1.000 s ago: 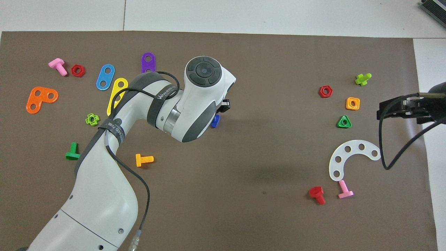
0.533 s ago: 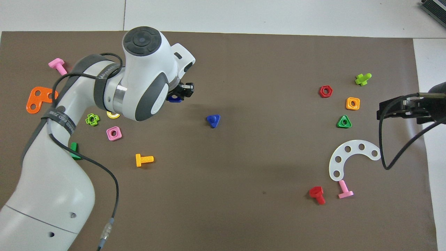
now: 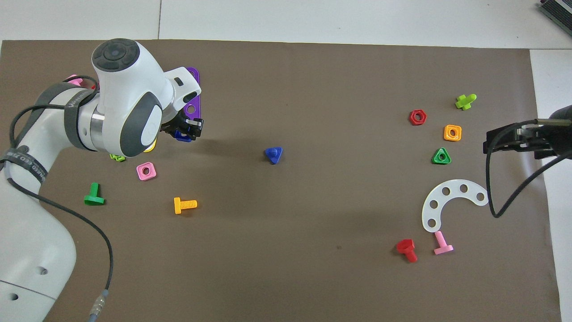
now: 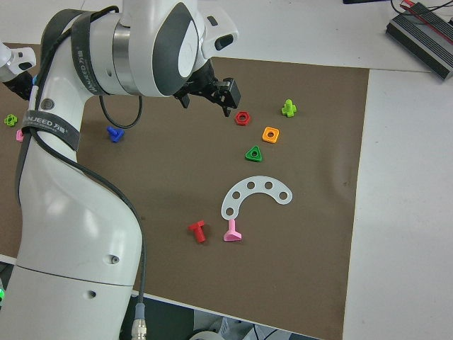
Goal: Unscrew and place screws in storage area
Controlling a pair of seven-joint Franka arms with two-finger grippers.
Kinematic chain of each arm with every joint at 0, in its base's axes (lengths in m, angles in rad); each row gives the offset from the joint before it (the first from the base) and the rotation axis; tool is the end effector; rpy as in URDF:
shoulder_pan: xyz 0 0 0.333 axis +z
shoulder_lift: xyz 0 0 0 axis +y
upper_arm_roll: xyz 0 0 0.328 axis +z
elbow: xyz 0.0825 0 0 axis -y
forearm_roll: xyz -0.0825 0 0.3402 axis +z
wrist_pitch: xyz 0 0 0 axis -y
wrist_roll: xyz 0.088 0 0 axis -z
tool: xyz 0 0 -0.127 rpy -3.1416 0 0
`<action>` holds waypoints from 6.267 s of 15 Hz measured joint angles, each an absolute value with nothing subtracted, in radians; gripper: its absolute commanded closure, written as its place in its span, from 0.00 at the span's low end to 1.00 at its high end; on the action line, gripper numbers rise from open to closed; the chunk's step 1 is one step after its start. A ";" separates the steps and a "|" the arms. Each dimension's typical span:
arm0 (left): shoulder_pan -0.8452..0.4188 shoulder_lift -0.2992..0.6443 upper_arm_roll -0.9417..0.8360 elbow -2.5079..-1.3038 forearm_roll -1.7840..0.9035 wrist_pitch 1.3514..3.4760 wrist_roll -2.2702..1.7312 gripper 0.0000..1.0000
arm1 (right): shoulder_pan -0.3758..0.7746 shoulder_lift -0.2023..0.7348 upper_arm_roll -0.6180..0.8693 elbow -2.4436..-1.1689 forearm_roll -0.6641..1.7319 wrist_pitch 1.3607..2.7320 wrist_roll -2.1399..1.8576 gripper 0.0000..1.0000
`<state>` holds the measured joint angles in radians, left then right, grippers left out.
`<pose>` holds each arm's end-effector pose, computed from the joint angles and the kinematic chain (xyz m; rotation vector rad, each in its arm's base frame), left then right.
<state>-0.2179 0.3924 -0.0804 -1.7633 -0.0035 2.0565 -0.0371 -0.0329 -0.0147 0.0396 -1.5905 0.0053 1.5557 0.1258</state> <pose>0.5802 -0.1742 0.3511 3.0950 -0.3965 -0.1597 0.5037 0.0042 0.6142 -3.1325 0.1867 0.0320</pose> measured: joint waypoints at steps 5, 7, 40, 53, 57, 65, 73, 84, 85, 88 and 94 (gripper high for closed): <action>-0.218 0.365 -0.082 -1.819 -0.004 2.093 -0.023 0.00 | -0.033 -0.015 0.040 -1.591 0.005 1.556 0.126 0.00; -0.218 0.361 -0.080 -1.819 -0.004 2.096 -0.021 0.00 | -0.033 -0.015 0.040 -1.591 0.005 1.556 0.126 0.00; 0.046 0.021 -0.056 -1.525 -0.004 1.566 0.042 0.00 | -0.033 -0.015 0.040 -1.591 0.005 1.556 0.126 0.00; 0.046 0.009 -0.054 -1.525 -0.004 1.564 0.042 0.00 | 0.064 -0.007 0.049 -1.660 0.014 1.723 0.163 0.00; 0.046 0.009 -0.054 -1.525 -0.004 1.564 0.042 0.00 | 0.250 0.105 0.055 -1.680 0.013 1.920 0.438 0.00; 0.046 0.009 -0.053 -1.537 -0.004 1.564 0.058 0.00 | 0.487 0.486 0.055 -1.516 -0.005 2.158 0.662 0.00; 0.045 -0.018 -0.057 -1.583 -0.004 1.571 0.061 0.00 | 0.551 0.597 0.054 -1.506 -0.080 2.280 0.696 0.35; 0.046 -0.020 -0.051 -1.590 -0.004 1.573 0.060 0.00 | 0.559 0.607 0.054 -1.540 -0.086 2.298 0.679 0.46; 0.046 -0.020 -0.051 -1.590 -0.004 1.573 0.060 0.00 | 0.559 0.607 0.054 -1.540 -0.086 2.298 0.679 0.46; 0.046 -0.020 -0.051 -1.590 -0.004 1.573 0.060 0.00 | 0.565 0.607 0.055 -1.542 -0.086 2.298 0.678 0.46; 0.046 -0.020 -0.051 -1.590 -0.004 1.573 0.060 0.00 | 0.579 0.607 0.053 -1.544 -0.086 2.298 0.677 0.48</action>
<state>0.0458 -0.0202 -0.0510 -1.5902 -0.0039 1.5735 0.0605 0.5790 0.6068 0.0533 -1.5438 -0.0865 2.2984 0.6772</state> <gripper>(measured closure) 0.000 0.476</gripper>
